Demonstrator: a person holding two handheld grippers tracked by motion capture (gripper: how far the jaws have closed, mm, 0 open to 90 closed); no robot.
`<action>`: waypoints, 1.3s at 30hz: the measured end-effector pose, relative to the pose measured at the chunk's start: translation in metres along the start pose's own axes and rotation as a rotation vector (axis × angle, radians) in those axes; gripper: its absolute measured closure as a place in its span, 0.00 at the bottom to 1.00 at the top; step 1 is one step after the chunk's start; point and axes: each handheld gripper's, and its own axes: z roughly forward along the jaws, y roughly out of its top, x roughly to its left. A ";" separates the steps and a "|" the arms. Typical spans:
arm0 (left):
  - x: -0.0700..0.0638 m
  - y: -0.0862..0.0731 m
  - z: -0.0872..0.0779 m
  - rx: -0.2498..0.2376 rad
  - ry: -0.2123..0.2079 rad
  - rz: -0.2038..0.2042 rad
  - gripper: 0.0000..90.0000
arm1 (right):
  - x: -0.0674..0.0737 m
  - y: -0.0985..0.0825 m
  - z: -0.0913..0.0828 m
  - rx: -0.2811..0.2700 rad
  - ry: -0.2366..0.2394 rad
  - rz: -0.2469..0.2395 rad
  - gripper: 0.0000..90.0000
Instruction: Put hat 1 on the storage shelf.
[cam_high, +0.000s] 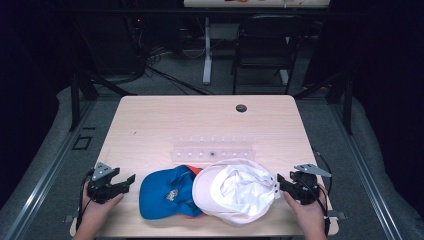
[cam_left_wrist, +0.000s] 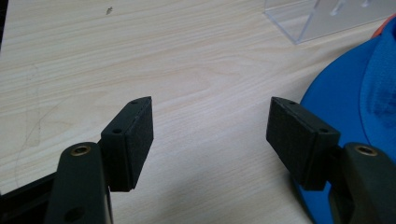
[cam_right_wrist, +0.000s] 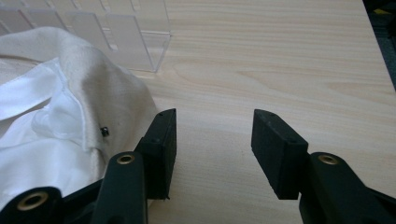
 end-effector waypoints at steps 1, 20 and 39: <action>-0.001 0.000 0.000 -0.008 -0.005 -0.001 0.36 | 0.003 0.003 -0.004 -0.003 -0.002 -0.003 0.57; -0.015 0.007 -0.012 -0.060 -0.034 0.031 0.41 | 0.033 0.021 -0.039 -0.047 0.031 -0.075 0.58; -0.020 0.010 -0.020 -0.068 -0.047 0.022 0.47 | 0.026 0.051 -0.045 0.234 0.127 0.058 0.57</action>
